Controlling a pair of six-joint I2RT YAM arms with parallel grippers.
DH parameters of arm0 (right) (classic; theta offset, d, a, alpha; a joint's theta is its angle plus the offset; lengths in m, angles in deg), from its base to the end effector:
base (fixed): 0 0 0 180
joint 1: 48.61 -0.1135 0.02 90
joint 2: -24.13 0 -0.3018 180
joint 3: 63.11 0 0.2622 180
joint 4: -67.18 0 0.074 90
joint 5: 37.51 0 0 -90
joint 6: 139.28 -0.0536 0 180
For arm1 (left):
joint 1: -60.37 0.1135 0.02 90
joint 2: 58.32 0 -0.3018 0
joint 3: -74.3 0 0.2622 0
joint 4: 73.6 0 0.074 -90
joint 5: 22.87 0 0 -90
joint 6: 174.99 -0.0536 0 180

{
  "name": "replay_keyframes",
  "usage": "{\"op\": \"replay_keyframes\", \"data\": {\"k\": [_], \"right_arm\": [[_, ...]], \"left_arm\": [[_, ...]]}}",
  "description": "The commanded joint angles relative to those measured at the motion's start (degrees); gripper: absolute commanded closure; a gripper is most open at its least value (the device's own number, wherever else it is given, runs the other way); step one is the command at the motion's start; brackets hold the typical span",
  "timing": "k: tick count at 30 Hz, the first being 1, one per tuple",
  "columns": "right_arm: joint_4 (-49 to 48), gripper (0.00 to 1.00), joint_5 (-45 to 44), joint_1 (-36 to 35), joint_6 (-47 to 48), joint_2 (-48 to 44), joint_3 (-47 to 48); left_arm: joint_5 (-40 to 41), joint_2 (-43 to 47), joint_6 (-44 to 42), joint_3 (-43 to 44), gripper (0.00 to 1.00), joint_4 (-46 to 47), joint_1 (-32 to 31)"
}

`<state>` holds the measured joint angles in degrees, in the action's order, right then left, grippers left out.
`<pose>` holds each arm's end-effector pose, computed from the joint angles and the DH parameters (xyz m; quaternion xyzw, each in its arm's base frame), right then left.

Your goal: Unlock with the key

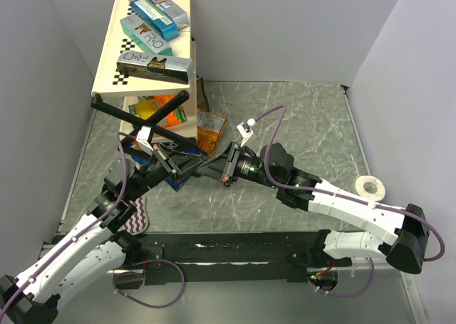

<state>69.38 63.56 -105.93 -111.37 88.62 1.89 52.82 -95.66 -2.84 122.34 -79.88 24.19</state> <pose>0.1419 0.2402 0.3845 -0.0374 0.7163 0.6336 0.2900 0.1240 -0.1071 0.3549 -0.1791 0.6562 -0.6686 0.3006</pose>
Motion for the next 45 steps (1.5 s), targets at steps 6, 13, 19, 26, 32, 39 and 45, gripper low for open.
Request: {"op": "replay_keyframes", "data": {"k": [6,13,19,26,32,39,45], "right_arm": [[0.0,1.0,0.1,1.2,-1.5,-3.0,-1.4],[6.4,1.0,4.2,2.5,-0.5,-4.5,-1.0],[8.8,1.0,11.7,4.8,1.5,-3.9,0.6],[10.8,1.0,23.1,6.2,6.9,-1.1,4.7],[15.2,1.0,27.0,7.4,10.7,-0.2,7.1],[14.4,1.0,28.6,9.2,10.1,-0.7,5.9],[14.4,1.0,28.8,10.0,9.7,-0.9,5.4]], "left_arm": [[-3.1,-0.3,-0.8,-0.5,0.7,5.3,0.1],[-3.9,-0.6,0.6,-1.5,0.36,5.6,0.1],[-5.9,-2.9,-0.6,0.2,0.32,2.5,0.1],[-10.7,-6.2,0.3,-0.2,0.39,4.4,0.1],[-12.1,-6.8,0.7,-0.7,0.5,6.8,0.1],[-13.6,-7.0,0.9,-1.1,0.58,8.3,0.1],[-14.3,-6.9,1.1,-1.3,0.55,10.5,0.0]]}}
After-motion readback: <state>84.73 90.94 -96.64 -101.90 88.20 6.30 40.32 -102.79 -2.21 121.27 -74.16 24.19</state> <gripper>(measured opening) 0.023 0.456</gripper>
